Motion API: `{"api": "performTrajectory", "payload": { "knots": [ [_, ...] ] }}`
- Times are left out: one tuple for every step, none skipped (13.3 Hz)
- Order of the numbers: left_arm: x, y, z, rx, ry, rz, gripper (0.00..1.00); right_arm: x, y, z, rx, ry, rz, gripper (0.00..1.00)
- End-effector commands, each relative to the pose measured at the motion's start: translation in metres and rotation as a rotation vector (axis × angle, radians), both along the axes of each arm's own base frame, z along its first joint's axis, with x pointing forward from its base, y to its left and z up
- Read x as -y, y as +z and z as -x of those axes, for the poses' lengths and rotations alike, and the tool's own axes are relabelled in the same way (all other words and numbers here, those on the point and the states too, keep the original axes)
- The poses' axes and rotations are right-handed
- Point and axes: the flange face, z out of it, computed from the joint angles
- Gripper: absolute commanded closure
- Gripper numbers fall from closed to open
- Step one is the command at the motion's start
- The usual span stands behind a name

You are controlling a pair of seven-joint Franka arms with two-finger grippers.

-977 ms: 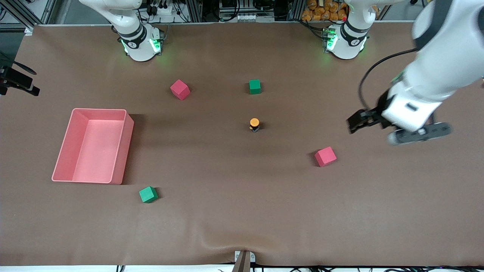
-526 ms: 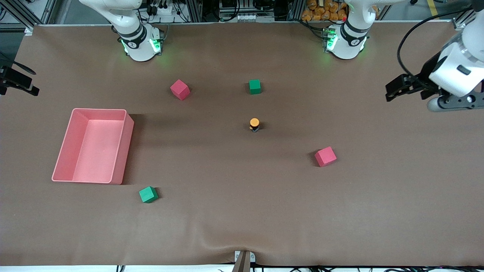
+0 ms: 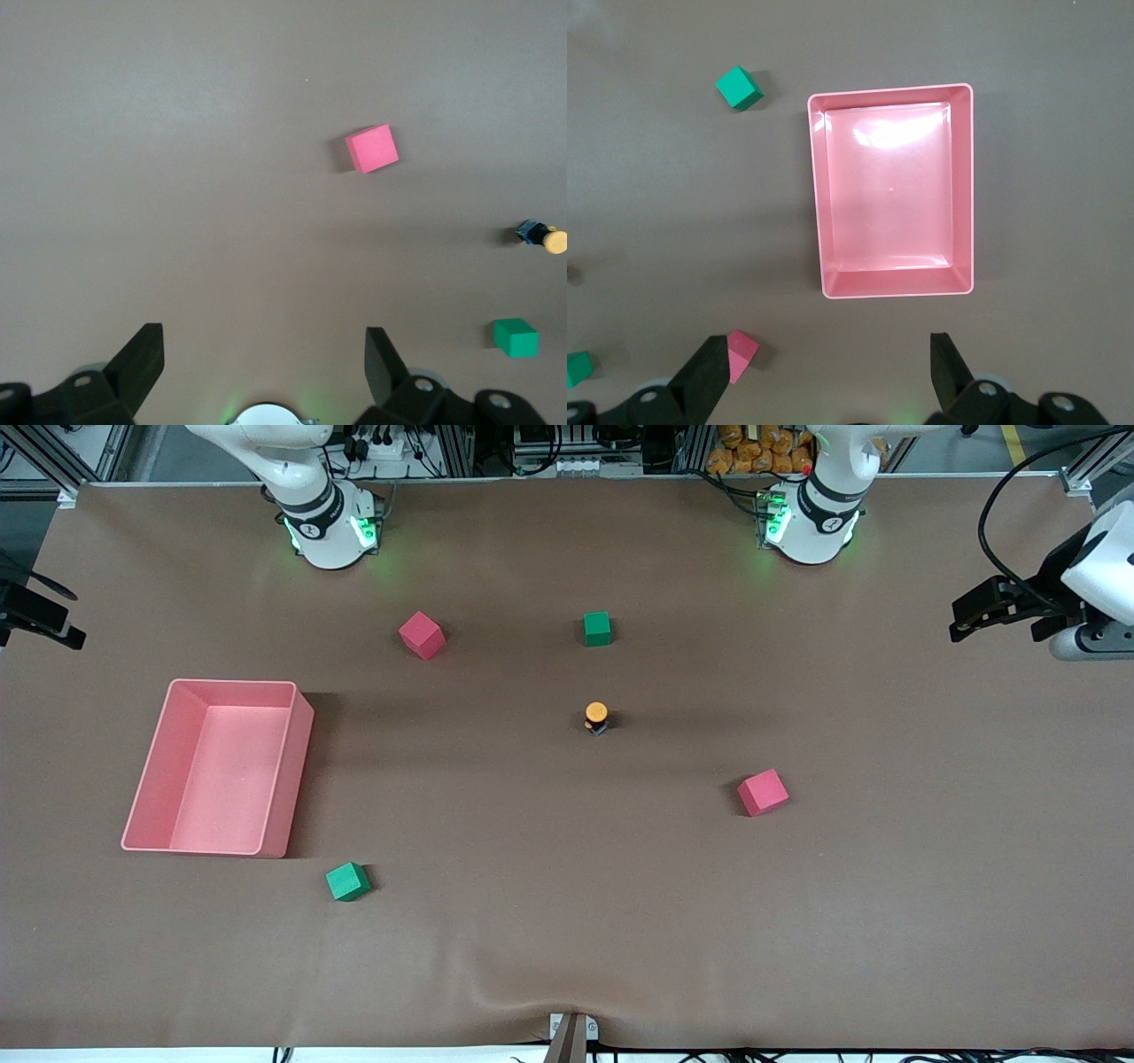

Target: Place and upright button with both arms

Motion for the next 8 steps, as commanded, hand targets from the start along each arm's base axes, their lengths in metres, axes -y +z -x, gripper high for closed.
{"api": "performTrajectory", "payload": {
  "knots": [
    [-0.032,-0.005,0.0,0.033,-0.07,0.031,0.0,0.004,0.008,0.004,0.004,-0.008,-0.006,0.0],
    [-0.035,-0.005,0.0,0.031,-0.061,0.031,0.0,0.005,0.007,0.004,0.0,-0.009,-0.005,0.0],
    [-0.031,-0.001,0.001,0.04,-0.057,0.028,0.0,0.005,0.007,0.004,0.0,-0.009,-0.005,0.0],
    [-0.031,0.007,0.001,0.052,-0.048,0.022,0.0,0.006,0.007,0.004,0.0,-0.011,-0.003,0.0],
    [-0.026,0.007,0.002,0.049,-0.046,0.018,0.0,0.008,0.007,0.005,0.002,-0.015,-0.003,0.0],
    [-0.024,0.005,0.003,0.038,-0.048,0.018,0.0,0.011,0.007,0.005,0.002,-0.02,-0.003,0.0],
    [-0.024,0.005,0.003,0.036,-0.061,0.017,0.0,0.013,0.007,0.006,0.0,-0.025,-0.003,0.0],
    [-0.024,0.005,0.002,0.038,-0.051,0.017,0.0,0.019,0.007,0.007,0.001,-0.034,-0.005,0.0]
  ]
}}
